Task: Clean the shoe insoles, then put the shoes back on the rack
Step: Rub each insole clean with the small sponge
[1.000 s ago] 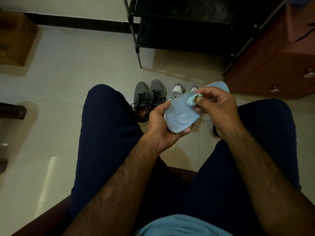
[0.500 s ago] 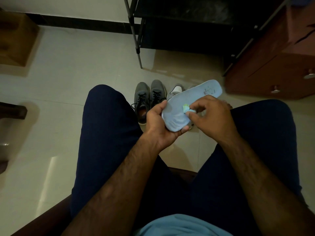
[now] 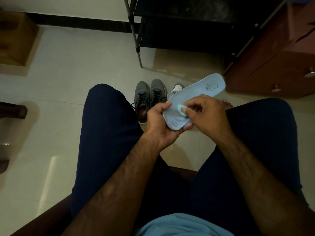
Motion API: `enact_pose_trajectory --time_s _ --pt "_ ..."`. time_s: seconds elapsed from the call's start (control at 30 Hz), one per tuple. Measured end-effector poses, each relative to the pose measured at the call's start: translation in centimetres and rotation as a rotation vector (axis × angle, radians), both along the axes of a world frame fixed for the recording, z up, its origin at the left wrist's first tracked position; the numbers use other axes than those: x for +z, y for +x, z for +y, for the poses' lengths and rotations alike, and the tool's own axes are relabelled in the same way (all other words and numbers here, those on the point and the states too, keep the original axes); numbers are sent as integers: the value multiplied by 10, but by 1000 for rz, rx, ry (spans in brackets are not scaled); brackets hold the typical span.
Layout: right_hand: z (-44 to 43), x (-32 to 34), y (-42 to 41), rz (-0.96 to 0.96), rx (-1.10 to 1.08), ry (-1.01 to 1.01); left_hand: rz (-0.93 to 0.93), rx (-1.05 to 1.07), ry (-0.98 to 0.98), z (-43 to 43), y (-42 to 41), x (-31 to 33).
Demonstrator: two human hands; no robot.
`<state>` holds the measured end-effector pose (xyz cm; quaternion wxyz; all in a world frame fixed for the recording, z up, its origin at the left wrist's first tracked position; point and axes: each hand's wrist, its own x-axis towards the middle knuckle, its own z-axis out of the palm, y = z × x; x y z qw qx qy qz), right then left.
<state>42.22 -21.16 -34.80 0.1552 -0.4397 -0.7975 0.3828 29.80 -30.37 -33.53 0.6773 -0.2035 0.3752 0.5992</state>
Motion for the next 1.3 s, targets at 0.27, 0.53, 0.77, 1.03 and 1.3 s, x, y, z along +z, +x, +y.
enact_pose_trajectory --time_s 0.27,0.53,0.77,1.03,1.3 --pt "-9 0 0 -45 151 51 -55 44 0 -1 0 2" --pt "4 -3 4 -58 19 46 14 17 -29 -1 1 -2" --pt "3 -2 3 -20 29 22 -36 113 7 1 2 -2" --pt "2 -2 2 -16 81 -15 -34 146 7 2 2 -4" --pt "-2 -3 2 20 125 -92 -12 176 -4 2 4 -6"
